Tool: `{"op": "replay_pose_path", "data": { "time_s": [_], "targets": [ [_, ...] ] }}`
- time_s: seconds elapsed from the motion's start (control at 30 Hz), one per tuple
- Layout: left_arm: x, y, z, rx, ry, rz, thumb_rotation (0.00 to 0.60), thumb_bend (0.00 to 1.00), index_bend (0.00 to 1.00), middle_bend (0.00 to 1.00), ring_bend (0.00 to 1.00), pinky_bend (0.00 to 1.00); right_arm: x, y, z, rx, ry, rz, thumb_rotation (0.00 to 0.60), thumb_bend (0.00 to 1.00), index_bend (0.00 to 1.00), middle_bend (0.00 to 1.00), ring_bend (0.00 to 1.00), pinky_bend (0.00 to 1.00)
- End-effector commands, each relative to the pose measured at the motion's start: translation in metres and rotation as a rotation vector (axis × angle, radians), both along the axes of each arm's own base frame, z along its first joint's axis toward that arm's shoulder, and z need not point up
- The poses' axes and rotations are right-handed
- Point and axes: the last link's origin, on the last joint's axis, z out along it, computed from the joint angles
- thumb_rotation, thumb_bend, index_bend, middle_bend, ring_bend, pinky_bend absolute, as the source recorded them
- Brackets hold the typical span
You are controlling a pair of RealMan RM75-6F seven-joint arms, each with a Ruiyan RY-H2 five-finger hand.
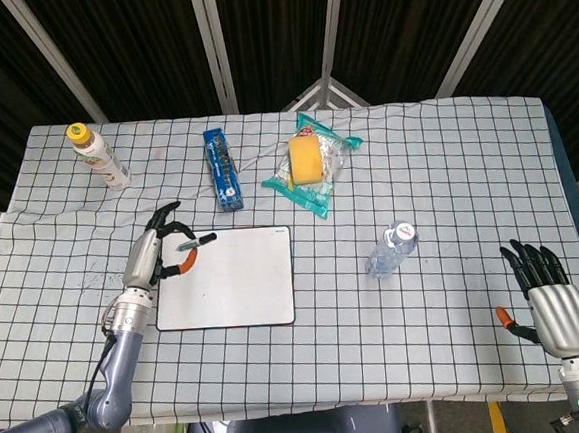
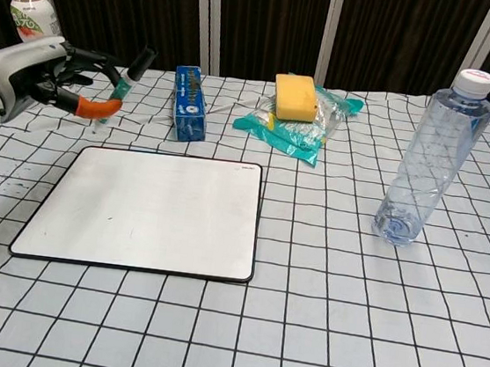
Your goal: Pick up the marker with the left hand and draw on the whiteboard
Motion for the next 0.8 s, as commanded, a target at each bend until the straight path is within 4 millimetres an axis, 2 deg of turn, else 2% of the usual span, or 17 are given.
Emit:
{"op": "replay_pose_path", "data": {
  "time_s": [0.03,0.47,0.8],
  "targets": [
    [0.017,-0.004,-0.023,-0.065,-0.104,-0.062,0.600,0.55,0.67,0.07,0.00,0.00,0.000,-0.001,0.000,0.001,-0.004,-0.003,0.600,0.31,0.00,0.00,0.00,0.00],
    [0.030,-0.004,-0.073,-0.154,-0.139,-0.102,0.600,0.55,0.67,0.08,0.00,0.00,-0.001,-0.002,0.001,0.003,-0.015,-0.012,0.600,0.31,0.00,0.00,0.00,0.00],
    [0.033,-0.002,-0.091,-0.178,-0.129,-0.104,0.600,0.55,0.67,0.08,0.00,0.00,-0.002,-0.003,0.002,0.002,-0.022,-0.018,0.600,0.31,0.00,0.00,0.00,0.00]
  ]
}}
